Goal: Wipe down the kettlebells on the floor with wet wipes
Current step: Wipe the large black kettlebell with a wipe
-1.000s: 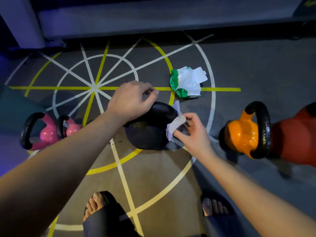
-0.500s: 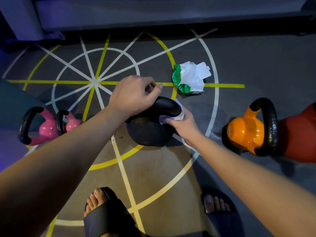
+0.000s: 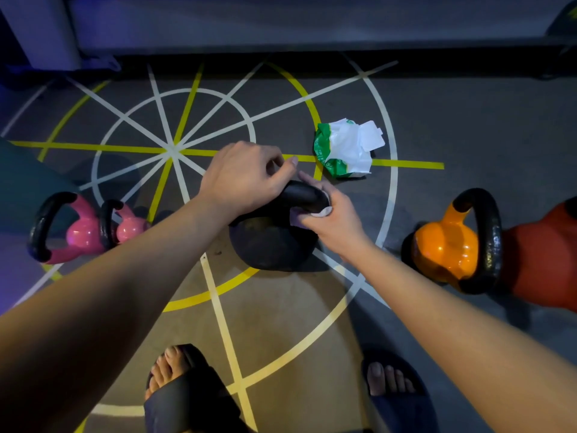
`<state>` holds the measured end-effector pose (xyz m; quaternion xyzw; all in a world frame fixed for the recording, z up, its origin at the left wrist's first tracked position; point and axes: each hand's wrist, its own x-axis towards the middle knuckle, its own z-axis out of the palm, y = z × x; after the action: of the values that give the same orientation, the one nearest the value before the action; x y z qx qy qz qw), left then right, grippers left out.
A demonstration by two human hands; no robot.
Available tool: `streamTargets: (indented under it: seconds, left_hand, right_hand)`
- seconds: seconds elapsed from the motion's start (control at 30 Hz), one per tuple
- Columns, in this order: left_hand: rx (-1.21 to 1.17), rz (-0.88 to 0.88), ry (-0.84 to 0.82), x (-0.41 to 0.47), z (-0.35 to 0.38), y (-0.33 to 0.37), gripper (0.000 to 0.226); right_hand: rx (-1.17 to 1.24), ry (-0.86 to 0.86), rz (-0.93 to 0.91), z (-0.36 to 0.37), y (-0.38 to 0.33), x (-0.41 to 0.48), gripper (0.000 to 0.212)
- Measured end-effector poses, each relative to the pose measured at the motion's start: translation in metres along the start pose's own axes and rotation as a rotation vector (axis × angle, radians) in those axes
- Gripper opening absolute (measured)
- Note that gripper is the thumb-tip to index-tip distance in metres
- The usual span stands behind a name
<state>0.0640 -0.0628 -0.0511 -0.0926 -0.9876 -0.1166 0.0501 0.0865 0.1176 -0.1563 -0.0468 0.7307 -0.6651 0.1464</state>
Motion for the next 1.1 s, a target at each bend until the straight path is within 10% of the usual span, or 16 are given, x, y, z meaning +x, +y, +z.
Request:
streamTargets:
  seconds: [0.23, 0.47, 0.93, 1.1]
  left_hand:
    - [0.029, 0.014, 0.005, 0.001, 0.003, -0.001, 0.062]
    - [0.046, 0.04, 0.02, 0.001, 0.004, -0.002, 0.061]
    - [0.055, 0.03, 0.064, 0.0, 0.007, -0.003, 0.062]
    - [0.016, 0.03, 0.062, 0.001, 0.008, -0.005, 0.064]
  right_hand:
    - [-0.44, -0.209, -0.02, -0.028, -0.009, 0.006, 0.067]
    - [-0.643, 0.095, -0.24, -0.015, 0.007, 0.009, 0.05]
    - [-0.11, 0.537, 0.017, 0.041, 0.0, -0.006, 0.052]
    - [-0.121, 0.312, -0.049, 0.022, -0.001, -0.004, 0.065]
